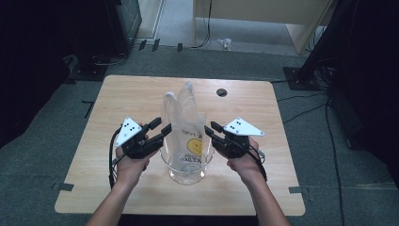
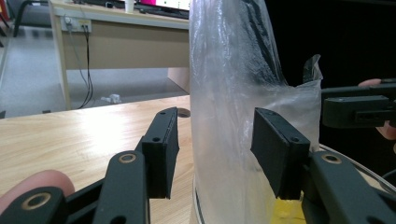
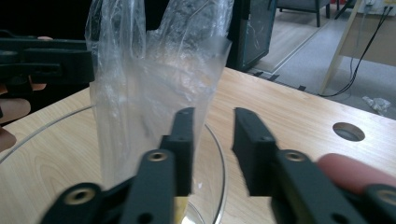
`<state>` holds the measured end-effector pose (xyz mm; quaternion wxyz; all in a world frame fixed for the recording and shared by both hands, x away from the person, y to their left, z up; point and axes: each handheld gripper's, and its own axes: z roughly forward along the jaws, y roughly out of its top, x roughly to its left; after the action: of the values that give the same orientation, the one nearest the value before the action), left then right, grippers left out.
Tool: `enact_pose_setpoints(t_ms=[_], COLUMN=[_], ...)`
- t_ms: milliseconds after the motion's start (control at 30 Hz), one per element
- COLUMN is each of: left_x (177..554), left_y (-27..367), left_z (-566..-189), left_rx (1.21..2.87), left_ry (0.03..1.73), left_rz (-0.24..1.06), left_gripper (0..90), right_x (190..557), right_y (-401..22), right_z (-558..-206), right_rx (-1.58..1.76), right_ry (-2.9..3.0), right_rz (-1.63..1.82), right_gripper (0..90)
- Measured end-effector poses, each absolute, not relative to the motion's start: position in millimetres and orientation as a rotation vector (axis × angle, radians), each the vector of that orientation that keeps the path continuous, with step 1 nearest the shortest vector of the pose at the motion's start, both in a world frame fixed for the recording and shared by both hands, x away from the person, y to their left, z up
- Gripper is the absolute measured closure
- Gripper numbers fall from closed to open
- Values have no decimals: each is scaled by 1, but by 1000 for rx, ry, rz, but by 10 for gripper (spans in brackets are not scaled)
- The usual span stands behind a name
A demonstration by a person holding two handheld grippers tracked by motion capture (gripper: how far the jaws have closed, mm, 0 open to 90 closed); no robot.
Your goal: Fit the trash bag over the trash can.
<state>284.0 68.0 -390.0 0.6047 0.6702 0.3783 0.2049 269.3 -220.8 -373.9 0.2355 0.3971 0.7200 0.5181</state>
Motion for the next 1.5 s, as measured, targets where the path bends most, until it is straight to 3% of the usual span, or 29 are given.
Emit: enact_pose_setpoints(t_ms=[200,467,567,700,767,1133,1500], left_x=[287,292,289,284,279,252,240], left_y=[70,73,70,67,66,66,66], left_z=[-390,-388,-388,-388,-387,-393,-397], left_rx=[1526,1497,1517,1556,1569,1643,1657], left_ry=[915,947,912,868,837,685,642], left_rz=[475,463,477,463,454,421,421], left_gripper=[554,552,672,866,896,900,900], right_x=[268,266,266,266,265,261,274], right_y=[-217,-217,-219,-220,-220,-220,-198], right_z=[-378,-380,-380,-380,-379,-362,-355], right_rx=[1091,1098,1103,1111,1116,1171,1319], right_ry=[1964,1952,1946,1953,1947,1858,1850], right_rz=[1415,1417,1423,1445,1452,1521,1516], right_gripper=[885,900,899,822,795,699,630])
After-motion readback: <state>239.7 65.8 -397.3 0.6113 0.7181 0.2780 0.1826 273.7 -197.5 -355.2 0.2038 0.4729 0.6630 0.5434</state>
